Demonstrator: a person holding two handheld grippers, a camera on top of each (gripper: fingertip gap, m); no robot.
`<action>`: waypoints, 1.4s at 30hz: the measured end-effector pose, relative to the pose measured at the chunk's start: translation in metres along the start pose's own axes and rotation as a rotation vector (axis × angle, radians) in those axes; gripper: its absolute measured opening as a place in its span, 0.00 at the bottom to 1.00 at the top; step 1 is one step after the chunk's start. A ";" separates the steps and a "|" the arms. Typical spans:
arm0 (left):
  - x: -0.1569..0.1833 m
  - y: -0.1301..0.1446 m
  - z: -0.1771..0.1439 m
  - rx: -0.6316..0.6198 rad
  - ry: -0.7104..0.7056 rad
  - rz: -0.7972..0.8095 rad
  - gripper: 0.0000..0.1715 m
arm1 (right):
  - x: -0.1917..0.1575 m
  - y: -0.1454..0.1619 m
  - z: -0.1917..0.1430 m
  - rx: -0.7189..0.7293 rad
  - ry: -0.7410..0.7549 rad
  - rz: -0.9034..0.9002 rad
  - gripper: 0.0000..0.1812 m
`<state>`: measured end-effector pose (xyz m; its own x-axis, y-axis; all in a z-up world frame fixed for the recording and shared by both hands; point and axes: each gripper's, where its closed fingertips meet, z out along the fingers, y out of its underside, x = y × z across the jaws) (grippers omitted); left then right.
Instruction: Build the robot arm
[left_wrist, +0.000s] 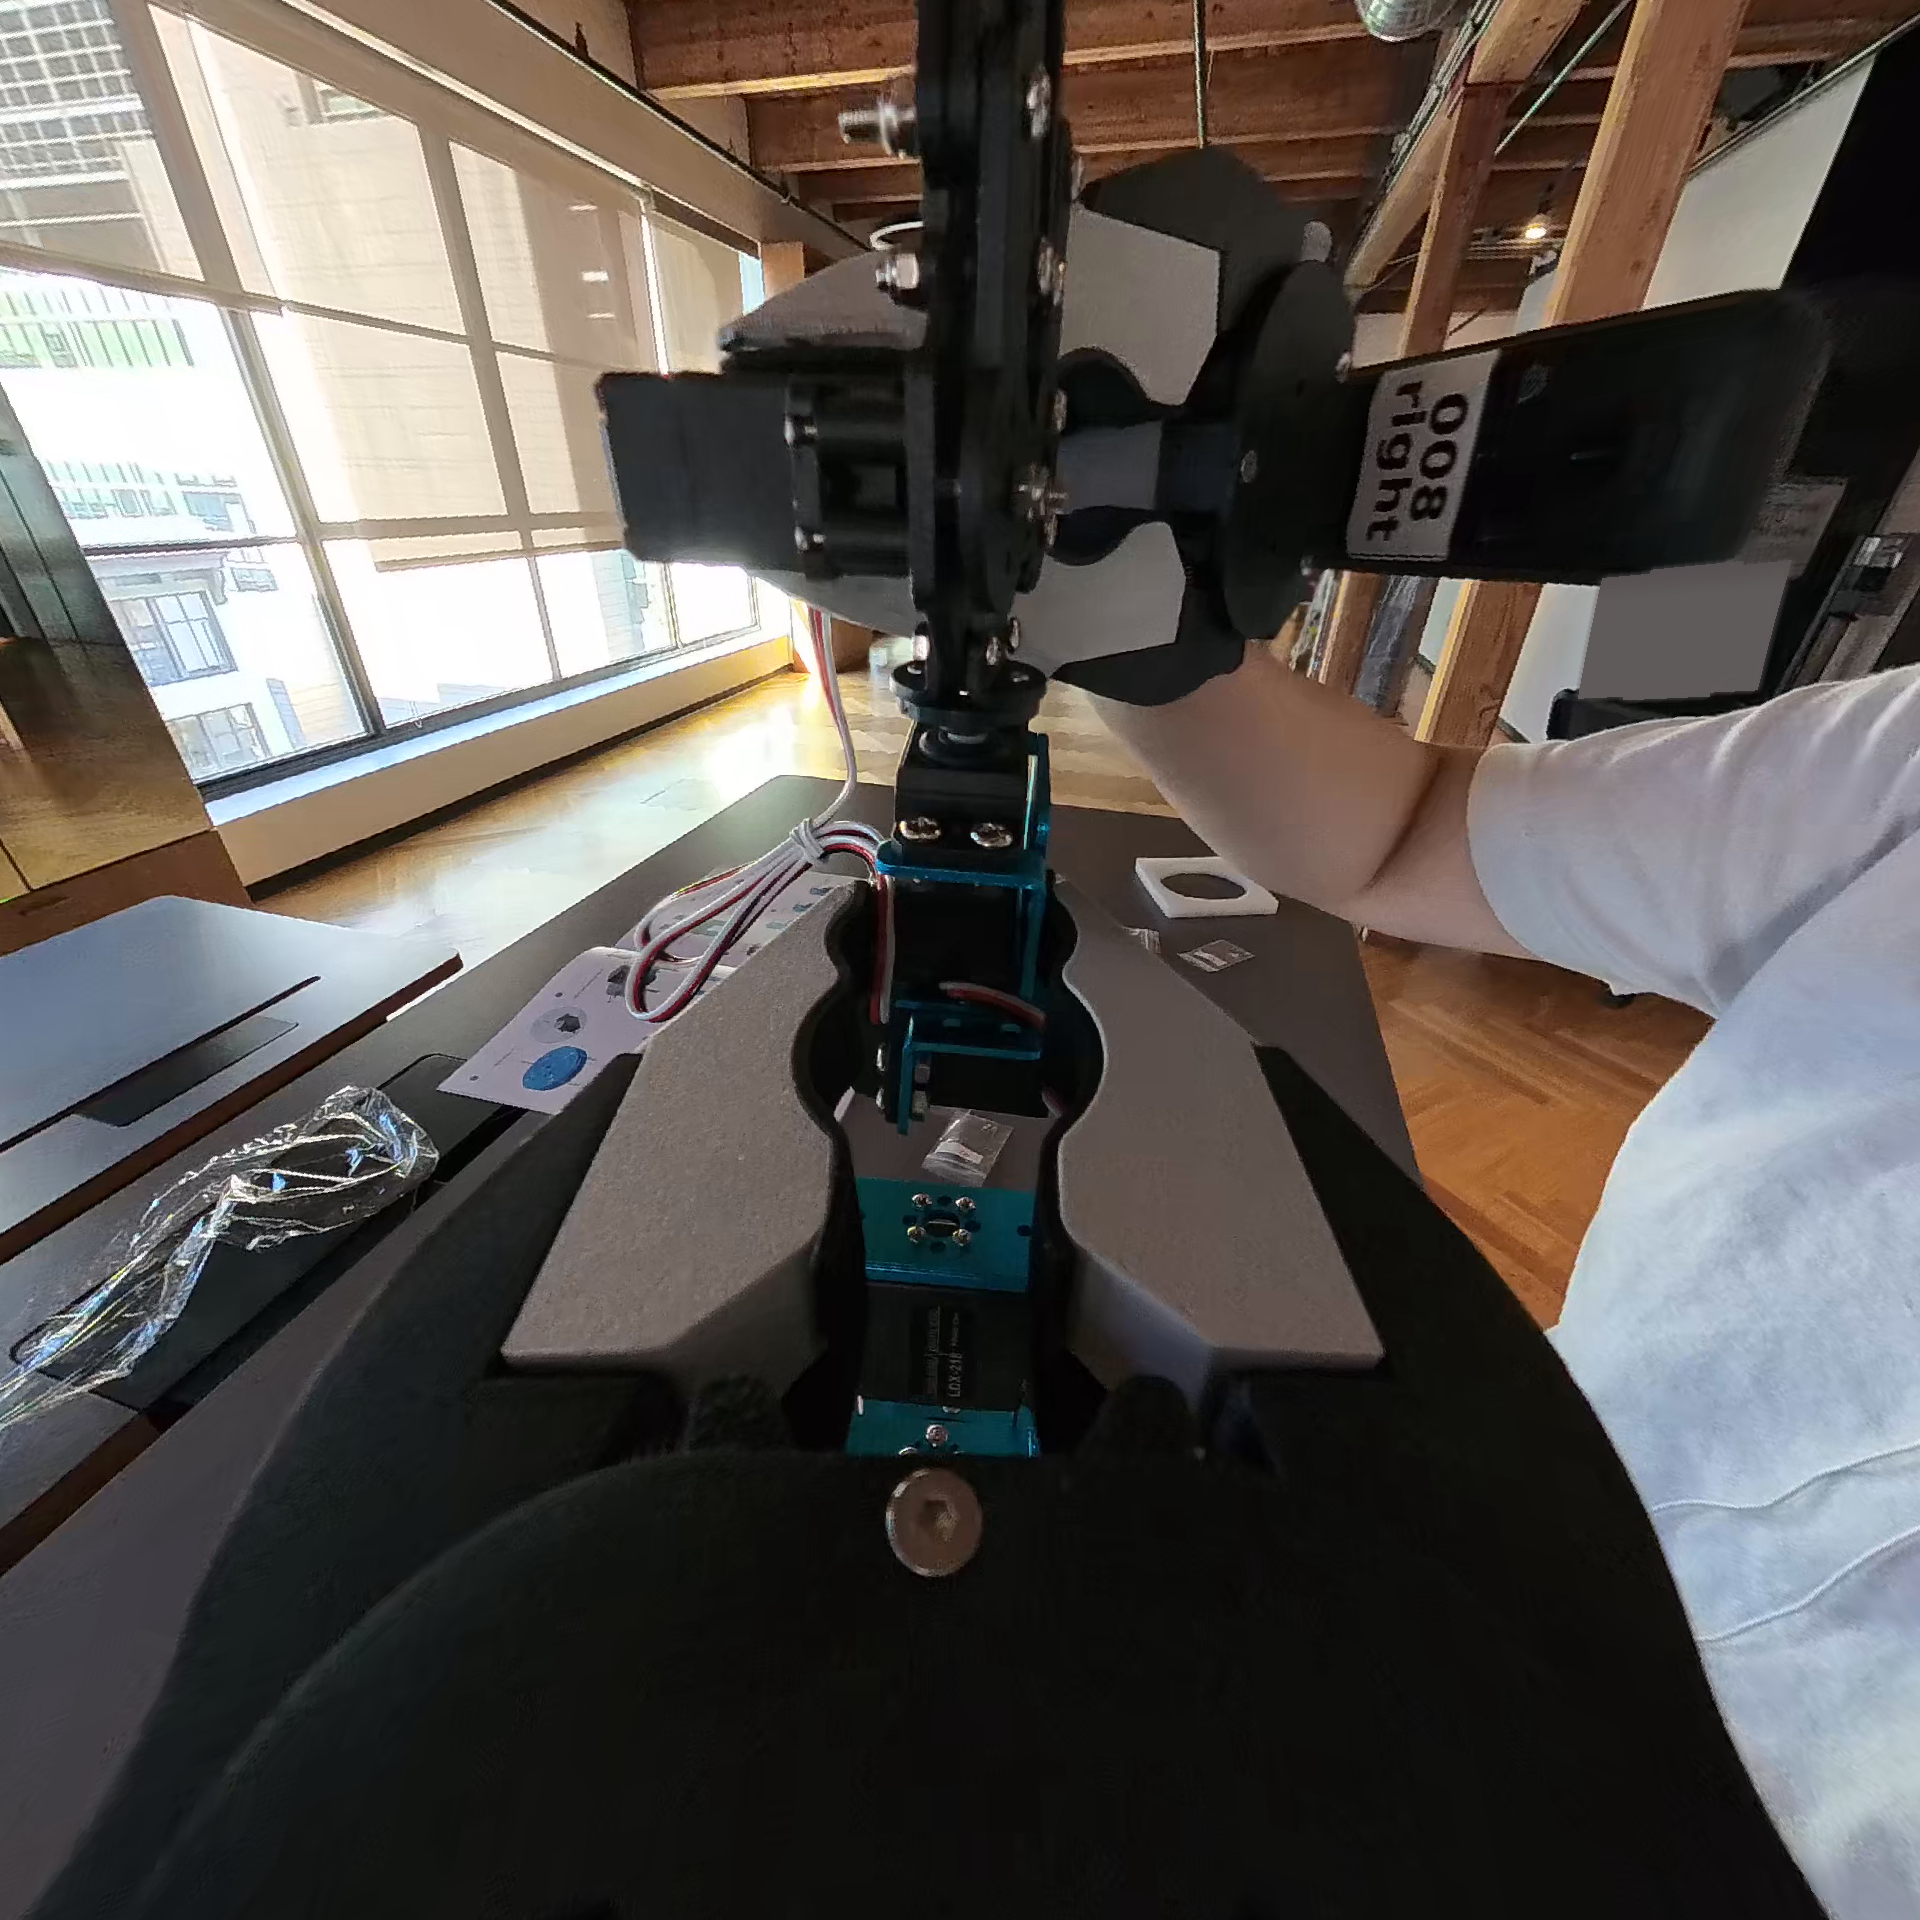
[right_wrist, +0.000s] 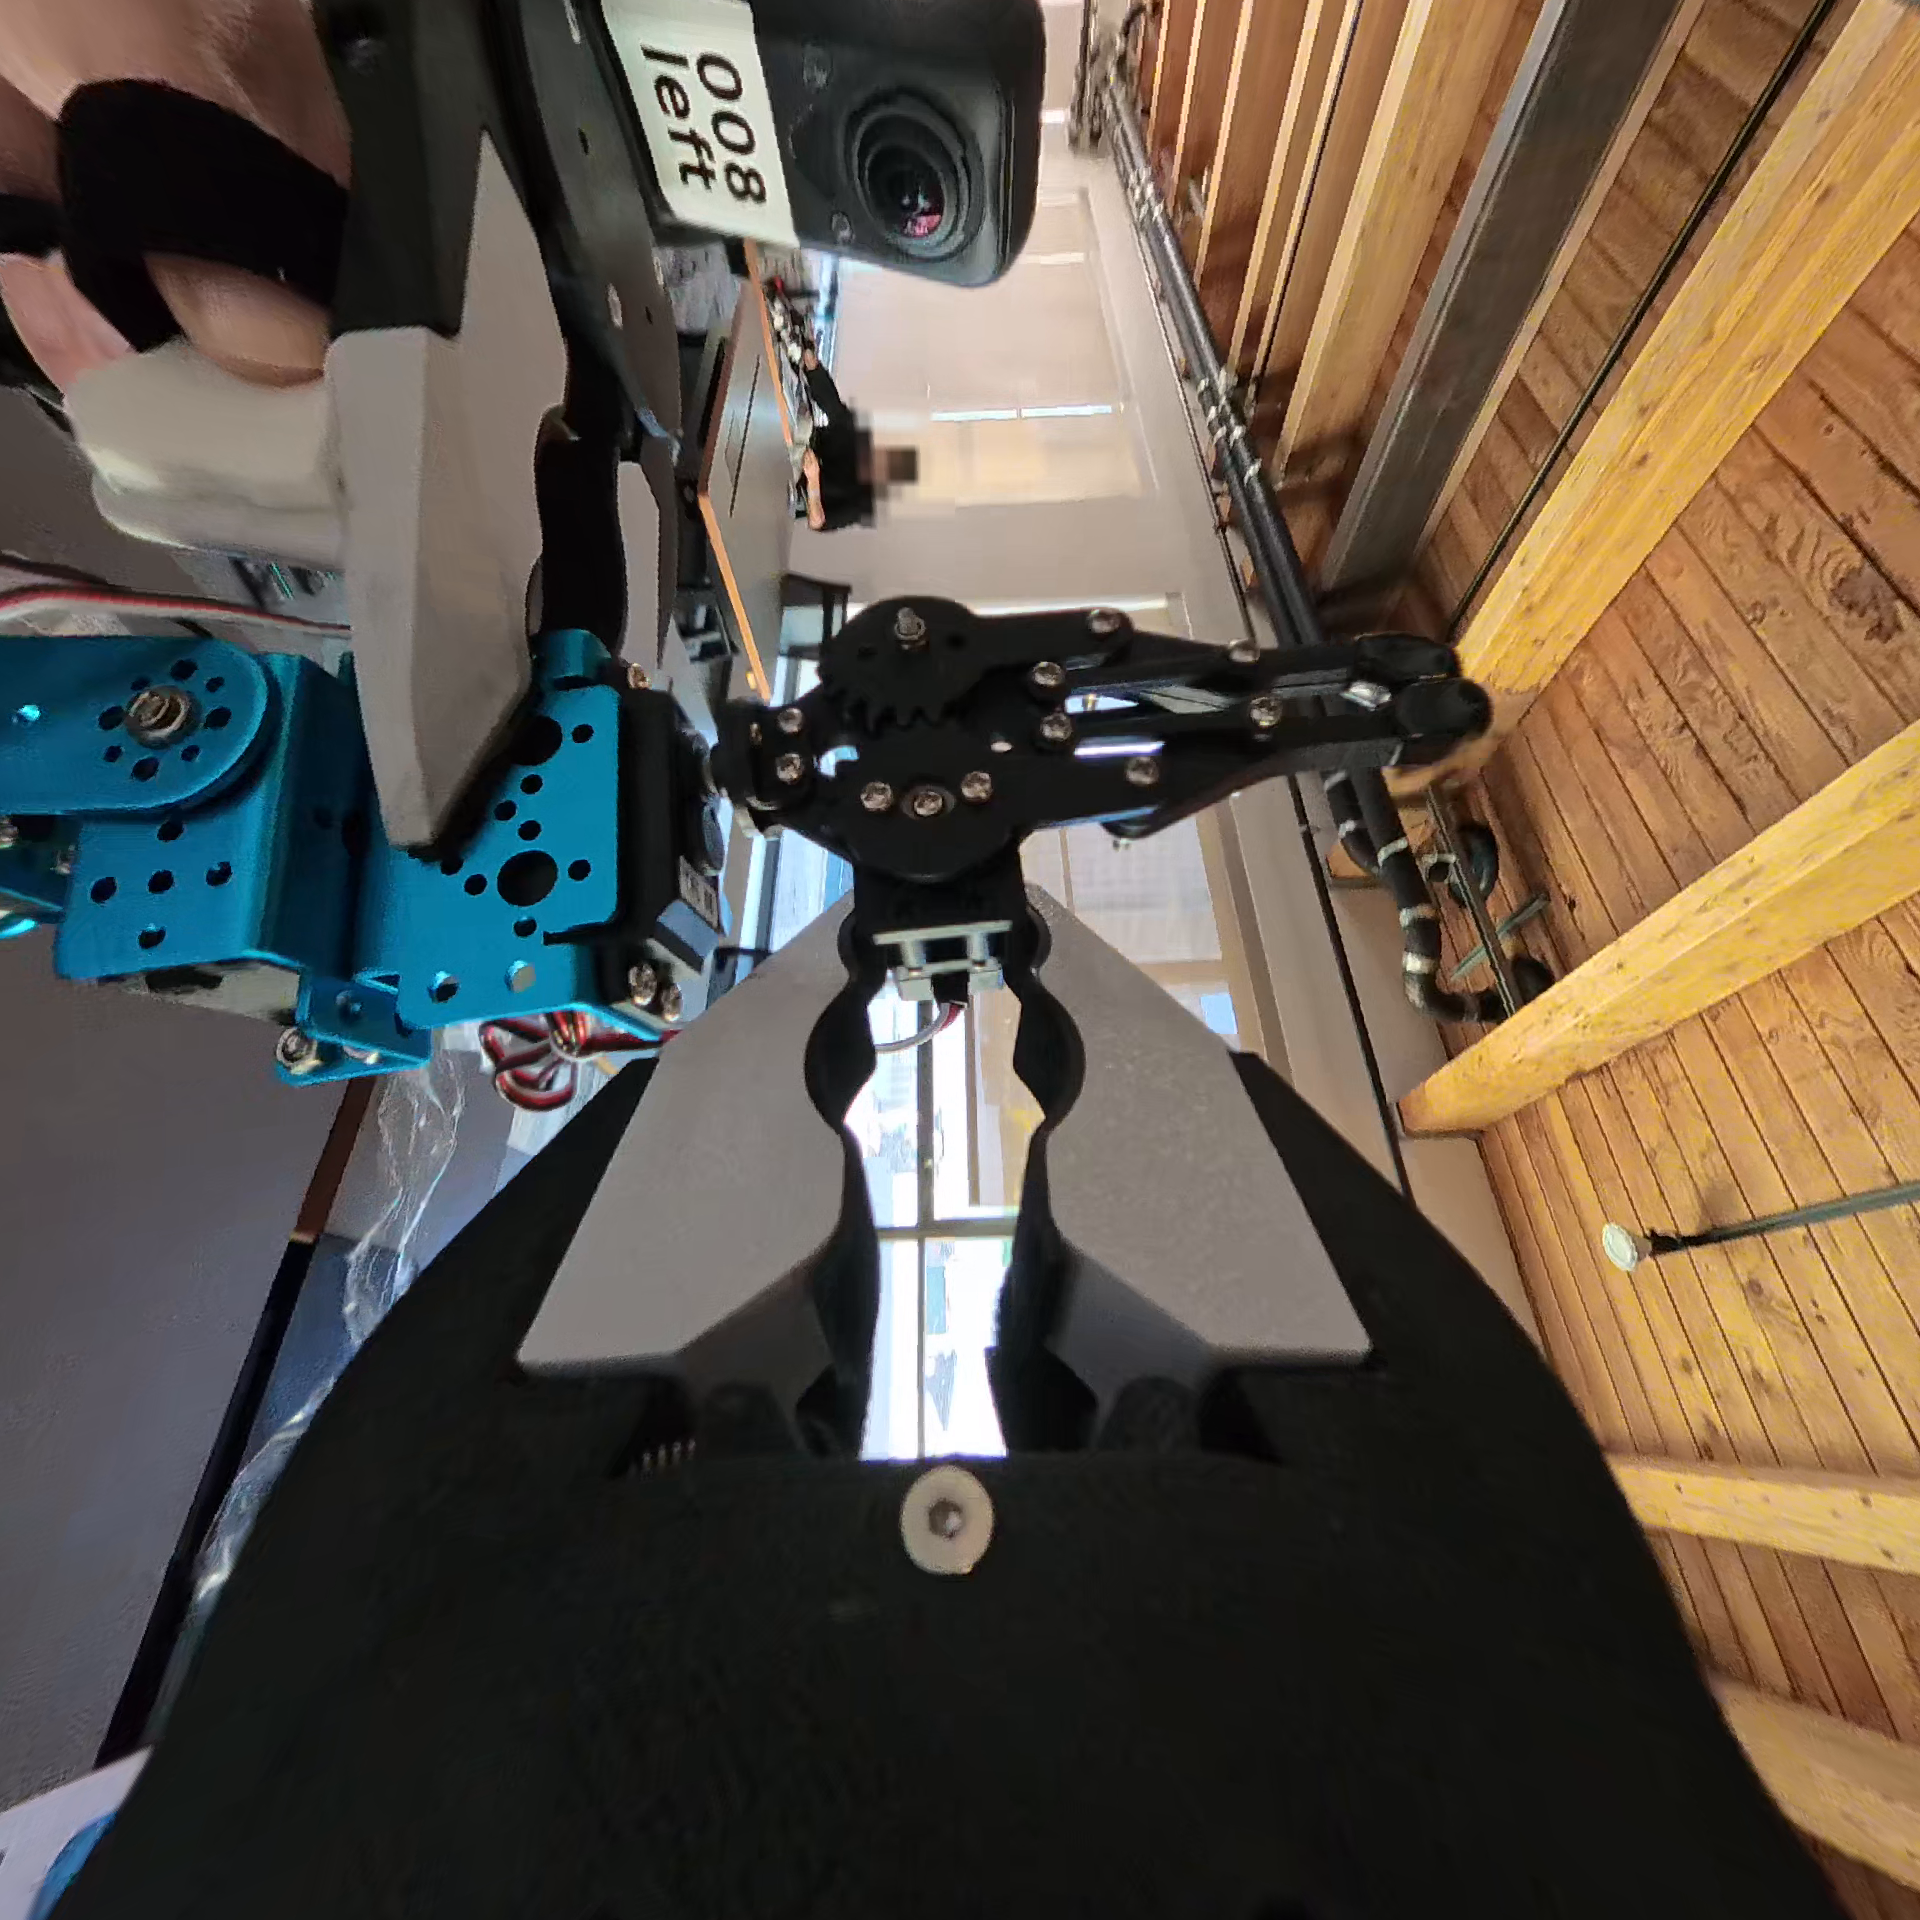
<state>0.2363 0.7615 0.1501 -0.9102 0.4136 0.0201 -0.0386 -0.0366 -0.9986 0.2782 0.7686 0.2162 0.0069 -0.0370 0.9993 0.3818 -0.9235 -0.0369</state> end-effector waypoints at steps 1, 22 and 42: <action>0.000 0.000 0.000 0.000 0.003 0.001 0.17 | 0.000 0.000 0.000 0.024 -0.003 -0.005 0.11; 0.002 0.001 0.005 -0.014 0.044 0.022 0.17 | -0.001 -0.005 -0.003 0.417 -0.049 0.084 0.11; 0.002 0.003 0.010 -0.053 0.051 0.029 0.17 | 0.000 -0.006 -0.009 0.698 -0.050 0.137 0.12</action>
<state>0.2306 0.7529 0.1479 -0.8885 0.4587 -0.0101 0.0104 -0.0020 -0.9999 0.2679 0.7706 0.2163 0.1334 -0.1023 0.9858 0.8771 -0.4509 -0.1655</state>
